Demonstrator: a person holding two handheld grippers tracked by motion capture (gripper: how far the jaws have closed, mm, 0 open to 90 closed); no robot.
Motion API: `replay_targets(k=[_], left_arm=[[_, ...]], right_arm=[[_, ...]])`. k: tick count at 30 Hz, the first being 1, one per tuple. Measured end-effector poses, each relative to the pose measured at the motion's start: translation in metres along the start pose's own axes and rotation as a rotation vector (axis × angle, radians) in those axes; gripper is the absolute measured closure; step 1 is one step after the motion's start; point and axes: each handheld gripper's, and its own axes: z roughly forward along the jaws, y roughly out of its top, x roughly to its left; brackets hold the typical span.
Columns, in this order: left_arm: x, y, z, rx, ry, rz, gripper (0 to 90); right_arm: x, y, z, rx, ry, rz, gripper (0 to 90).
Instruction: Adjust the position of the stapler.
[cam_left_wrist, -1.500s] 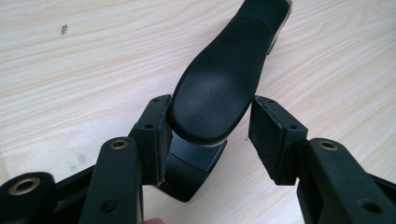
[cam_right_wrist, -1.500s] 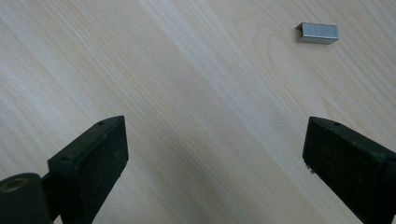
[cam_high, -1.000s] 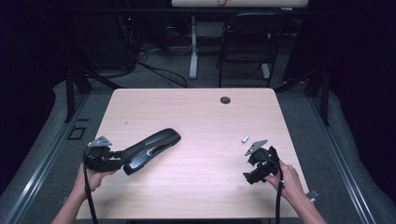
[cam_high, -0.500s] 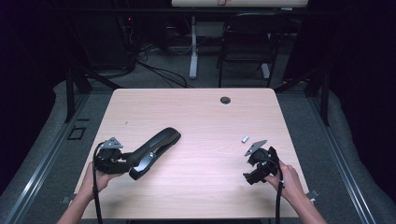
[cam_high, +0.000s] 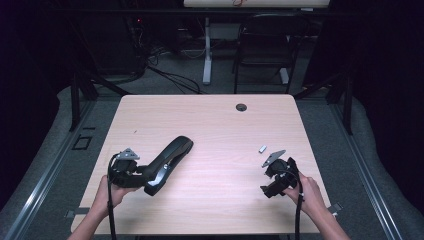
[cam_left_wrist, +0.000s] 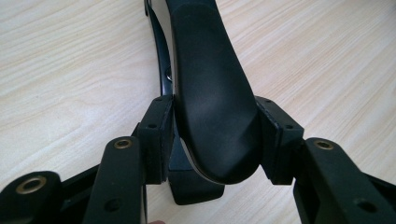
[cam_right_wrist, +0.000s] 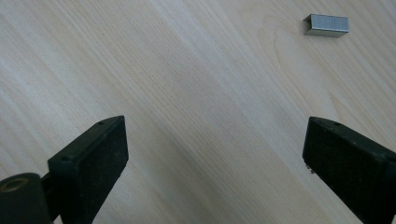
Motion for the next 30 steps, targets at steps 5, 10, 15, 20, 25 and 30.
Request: replay_targets(k=[5,10,15,20,25,30], left_arm=[[-0.006,0.002,0.002,0.001,0.012,-0.008,52.0],[-0.009,0.002,0.002,0.006,0.017,-0.014,51.9],[-0.013,0.004,0.004,0.011,0.024,-0.018,51.6],[-0.017,0.005,0.005,0.013,0.027,-0.026,51.2],[-0.026,0.007,0.006,0.020,0.049,-0.049,51.0],[-0.033,0.008,0.008,0.023,0.061,-0.067,50.5]], right_arm=[[0.000,0.000,0.001,0.005,0.002,0.000,6.2],[0.000,0.000,0.001,0.015,0.003,-0.008,6.2],[0.000,0.000,0.001,0.018,0.002,-0.008,6.2],[0.000,0.000,0.002,0.019,0.002,-0.007,6.2],[0.001,0.000,0.003,0.022,0.001,-0.007,6.2],[0.001,0.001,0.003,0.020,0.002,-0.004,6.2]])
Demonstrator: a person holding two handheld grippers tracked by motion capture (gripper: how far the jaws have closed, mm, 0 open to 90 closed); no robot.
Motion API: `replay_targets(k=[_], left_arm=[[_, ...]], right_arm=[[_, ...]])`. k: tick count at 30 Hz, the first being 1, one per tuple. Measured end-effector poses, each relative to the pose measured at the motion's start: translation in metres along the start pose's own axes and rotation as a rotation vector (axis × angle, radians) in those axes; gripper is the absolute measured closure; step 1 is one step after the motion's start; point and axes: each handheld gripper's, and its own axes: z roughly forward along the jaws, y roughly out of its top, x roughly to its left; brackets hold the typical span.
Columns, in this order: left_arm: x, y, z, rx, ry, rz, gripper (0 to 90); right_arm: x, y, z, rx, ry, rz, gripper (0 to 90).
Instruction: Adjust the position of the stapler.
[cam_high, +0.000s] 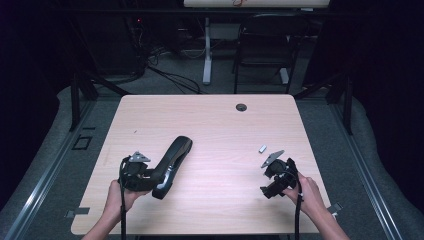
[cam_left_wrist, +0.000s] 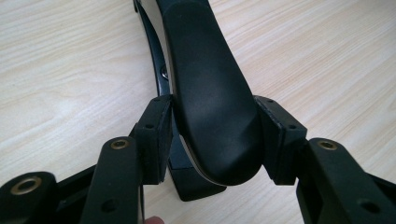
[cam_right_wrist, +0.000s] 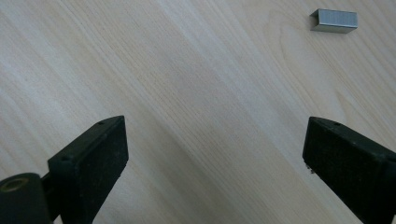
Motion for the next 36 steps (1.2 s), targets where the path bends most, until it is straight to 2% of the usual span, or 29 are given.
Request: replay_targets(k=[5,8,13,19,24,26,27,28,29,30,31,32,33,34,36], left_arm=[[-0.005,0.001,0.000,0.013,0.002,-0.009,50.1],[-0.009,0.002,0.001,0.018,-0.011,-0.017,48.9],[-0.015,0.002,0.002,0.021,-0.026,-0.010,47.0],[-0.021,0.004,0.003,0.021,-0.039,0.005,45.2],[-0.022,0.003,0.004,0.018,-0.049,0.013,44.1],[-0.021,0.004,0.004,0.023,-0.051,0.019,43.7],[-0.022,0.006,0.002,0.033,-0.044,0.039,43.2],[-0.022,0.006,0.002,0.033,-0.044,0.039,40.2],[-0.023,0.008,0.001,0.043,-0.036,0.055,40.2],[-0.022,0.008,0.000,0.050,-0.039,0.060,34.7],[-0.021,0.008,-0.002,0.044,-0.053,0.060,26.7],[-0.019,0.008,-0.005,0.037,-0.078,0.065,26.7],[-0.018,0.008,-0.007,0.023,-0.099,0.063,19.9],[-0.014,0.007,-0.012,-0.013,-0.146,0.043,17.5],[-0.008,0.006,-0.020,-0.073,-0.198,0.016,16.4]], right_arm=[[0.000,0.000,0.000,0.005,-0.001,-0.004,6.2],[0.000,0.000,0.000,0.006,0.002,-0.004,6.2],[0.000,0.000,0.001,0.006,0.003,-0.005,6.2],[0.000,0.000,0.001,0.008,0.007,-0.006,6.2],[0.000,0.000,0.001,0.014,-0.001,-0.010,6.2],[0.001,0.000,0.001,0.002,0.010,-0.002,6.2],[0.001,0.000,0.001,0.006,0.005,-0.006,6.2],[0.001,0.000,0.001,0.005,0.007,-0.005,6.2],[0.001,0.000,0.001,0.005,0.007,-0.005,6.2],[0.002,-0.001,0.002,-0.012,0.010,0.007,6.2],[0.001,0.000,0.001,0.003,0.005,-0.006,6.2],[0.001,0.000,0.001,0.003,0.005,-0.006,6.2],[0.000,0.000,0.001,0.008,0.004,-0.010,6.2],[0.000,0.000,0.000,0.010,0.002,-0.011,6.2],[0.000,0.000,0.000,0.009,0.003,-0.011,6.2]])
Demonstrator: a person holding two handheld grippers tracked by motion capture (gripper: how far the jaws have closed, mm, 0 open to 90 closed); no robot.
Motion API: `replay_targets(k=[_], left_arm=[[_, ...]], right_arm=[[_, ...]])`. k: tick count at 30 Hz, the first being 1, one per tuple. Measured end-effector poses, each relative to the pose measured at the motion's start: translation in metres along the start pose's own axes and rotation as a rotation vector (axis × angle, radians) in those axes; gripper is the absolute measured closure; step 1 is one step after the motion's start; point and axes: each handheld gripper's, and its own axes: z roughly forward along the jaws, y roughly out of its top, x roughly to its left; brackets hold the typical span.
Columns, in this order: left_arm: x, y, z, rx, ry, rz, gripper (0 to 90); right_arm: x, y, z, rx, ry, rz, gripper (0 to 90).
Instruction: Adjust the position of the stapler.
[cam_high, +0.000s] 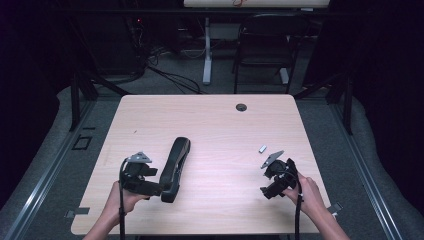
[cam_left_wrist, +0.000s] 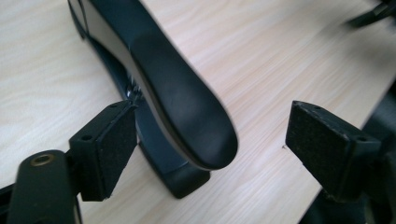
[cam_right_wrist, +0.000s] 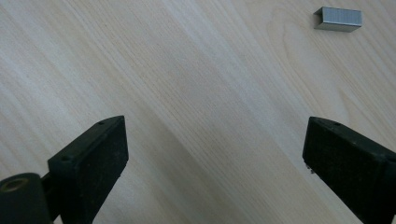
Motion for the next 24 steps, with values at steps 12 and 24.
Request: replay_targets(k=[12,24], left_arm=[[0.037,-0.011,-0.002,0.013,0.175,-0.149,22.9],[0.046,-0.018,0.036,0.199,0.225,-0.110,77.3]], right_arm=[[0.001,0.001,-0.001,-0.006,0.003,-0.009,6.0],[0.001,0.001,-0.002,-0.001,-0.006,-0.013,6.0]])
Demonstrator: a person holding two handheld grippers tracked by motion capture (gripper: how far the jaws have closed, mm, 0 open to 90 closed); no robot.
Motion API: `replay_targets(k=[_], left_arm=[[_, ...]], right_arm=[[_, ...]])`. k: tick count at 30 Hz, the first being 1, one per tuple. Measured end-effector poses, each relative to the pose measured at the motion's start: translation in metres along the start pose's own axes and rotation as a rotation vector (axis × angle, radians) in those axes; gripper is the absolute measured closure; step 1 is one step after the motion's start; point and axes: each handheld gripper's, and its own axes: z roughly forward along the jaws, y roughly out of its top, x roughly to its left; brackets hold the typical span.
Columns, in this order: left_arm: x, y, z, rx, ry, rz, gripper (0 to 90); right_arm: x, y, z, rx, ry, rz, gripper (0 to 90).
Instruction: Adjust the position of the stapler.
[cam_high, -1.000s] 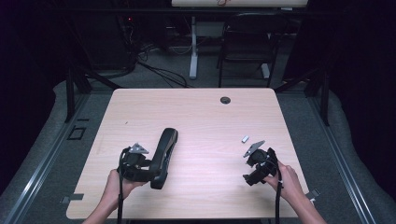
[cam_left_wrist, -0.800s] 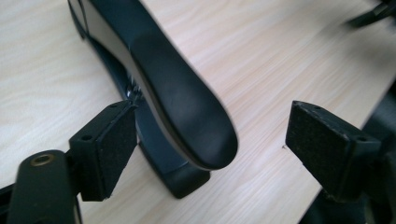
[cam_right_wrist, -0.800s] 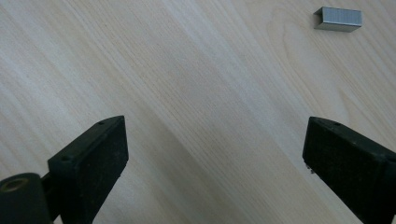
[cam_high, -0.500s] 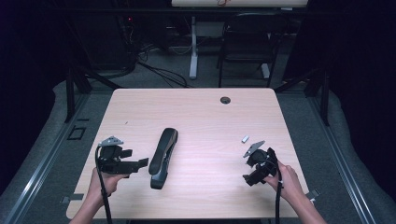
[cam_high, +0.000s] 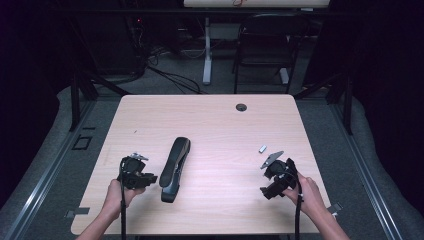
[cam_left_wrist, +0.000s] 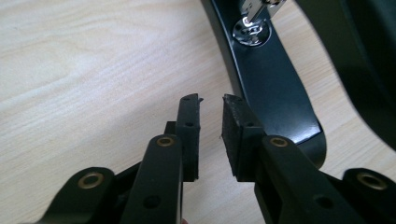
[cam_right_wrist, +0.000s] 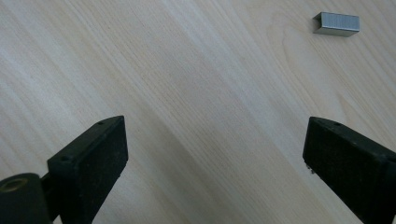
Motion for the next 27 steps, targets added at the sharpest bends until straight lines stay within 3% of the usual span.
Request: replay_targets(k=[5,7,17,22,27], left_arm=[[0.004,-0.001,0.006,0.028,-0.009,-0.006,80.2],[0.006,-0.001,0.009,0.028,-0.035,-0.020,81.0],[0.001,-0.002,0.016,0.050,-0.102,0.004,87.7],[0.003,-0.003,0.020,0.068,-0.119,-0.007,88.1],[0.003,-0.004,0.024,0.071,-0.180,-0.013,89.5]], right_arm=[[0.001,0.000,0.000,-0.006,0.004,0.002,6.0],[0.000,0.000,0.001,-0.003,0.005,0.000,6.0],[0.000,0.000,0.001,-0.002,0.003,0.000,6.1],[0.001,0.000,0.001,-0.008,0.007,0.006,6.1],[0.000,0.001,0.001,-0.002,0.006,-0.005,6.1]])
